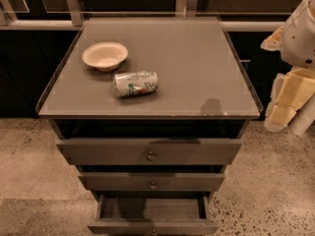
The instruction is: Close bottom drawer
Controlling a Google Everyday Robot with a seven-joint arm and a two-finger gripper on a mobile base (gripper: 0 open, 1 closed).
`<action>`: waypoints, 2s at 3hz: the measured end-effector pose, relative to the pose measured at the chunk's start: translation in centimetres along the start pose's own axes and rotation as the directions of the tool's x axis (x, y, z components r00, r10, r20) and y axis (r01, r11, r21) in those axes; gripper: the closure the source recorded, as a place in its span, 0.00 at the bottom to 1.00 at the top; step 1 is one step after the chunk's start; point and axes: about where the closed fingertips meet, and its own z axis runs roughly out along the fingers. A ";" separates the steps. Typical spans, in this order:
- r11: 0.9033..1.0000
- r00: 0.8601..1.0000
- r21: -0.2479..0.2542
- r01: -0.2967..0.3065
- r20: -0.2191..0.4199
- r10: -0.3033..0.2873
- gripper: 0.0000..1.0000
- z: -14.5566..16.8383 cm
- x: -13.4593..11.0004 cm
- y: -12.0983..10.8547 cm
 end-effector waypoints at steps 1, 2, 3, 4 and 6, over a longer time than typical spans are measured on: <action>1.000 1.000 0.000 0.000 0.000 0.000 0.00 0.0 0.0 0.0; 1.000 0.999 0.008 -0.025 0.037 0.024 0.00 1.0 1.3 1.6; 0.995 0.984 -0.027 -0.092 0.150 0.095 0.00 5.3 3.3 5.3; 0.973 0.937 -0.085 -0.217 0.262 0.232 0.00 11.0 4.5 9.3; 0.850 0.846 -0.351 -0.393 0.224 0.484 0.00 28.0 8.3 20.2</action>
Offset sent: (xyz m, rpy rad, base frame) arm -0.0490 -0.0242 -0.0575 0.1298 -0.0289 -0.0502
